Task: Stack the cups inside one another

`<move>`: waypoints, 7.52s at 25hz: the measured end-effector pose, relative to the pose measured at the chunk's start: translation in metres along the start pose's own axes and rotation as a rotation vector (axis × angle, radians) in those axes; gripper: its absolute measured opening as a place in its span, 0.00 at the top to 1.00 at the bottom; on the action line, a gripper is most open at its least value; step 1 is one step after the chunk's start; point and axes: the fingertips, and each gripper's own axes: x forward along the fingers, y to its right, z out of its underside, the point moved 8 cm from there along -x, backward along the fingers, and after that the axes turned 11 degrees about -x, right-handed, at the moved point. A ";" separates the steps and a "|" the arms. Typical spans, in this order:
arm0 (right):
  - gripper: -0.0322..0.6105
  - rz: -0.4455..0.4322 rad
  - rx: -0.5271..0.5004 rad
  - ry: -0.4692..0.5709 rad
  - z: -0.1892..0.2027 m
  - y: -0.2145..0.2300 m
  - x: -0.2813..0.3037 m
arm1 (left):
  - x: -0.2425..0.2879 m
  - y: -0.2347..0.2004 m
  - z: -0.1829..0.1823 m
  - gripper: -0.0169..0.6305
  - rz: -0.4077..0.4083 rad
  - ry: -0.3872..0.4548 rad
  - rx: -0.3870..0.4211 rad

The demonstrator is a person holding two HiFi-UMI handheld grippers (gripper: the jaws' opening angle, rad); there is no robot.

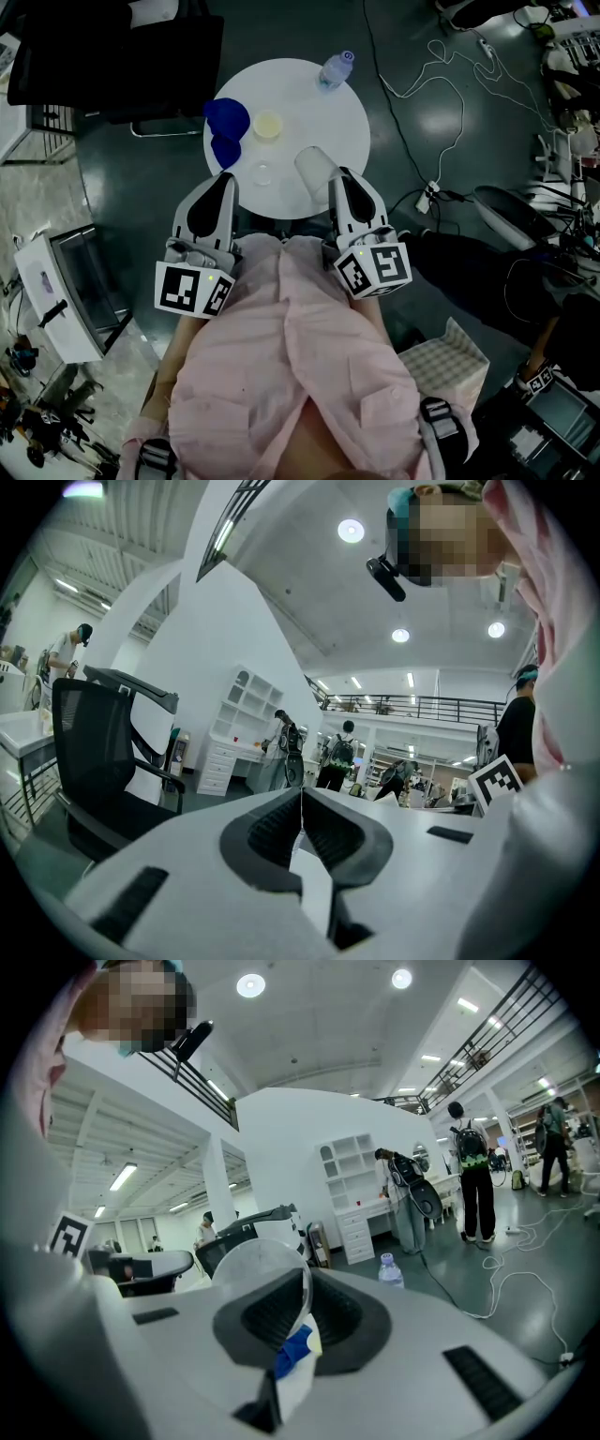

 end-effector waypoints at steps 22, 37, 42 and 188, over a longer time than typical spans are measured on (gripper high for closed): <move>0.89 0.027 0.008 0.010 -0.001 0.003 -0.005 | 0.001 0.003 -0.001 0.94 0.006 0.007 0.015; 0.89 0.010 0.012 0.004 -0.002 0.005 0.001 | -0.002 0.000 -0.002 0.94 -0.026 0.020 0.016; 0.89 0.005 0.013 0.002 -0.001 0.006 0.004 | 0.000 0.000 -0.002 0.94 -0.028 0.016 0.016; 0.72 -0.542 -0.624 -0.647 0.155 -0.048 0.146 | -0.027 -0.024 -0.007 0.95 -0.164 0.054 -0.038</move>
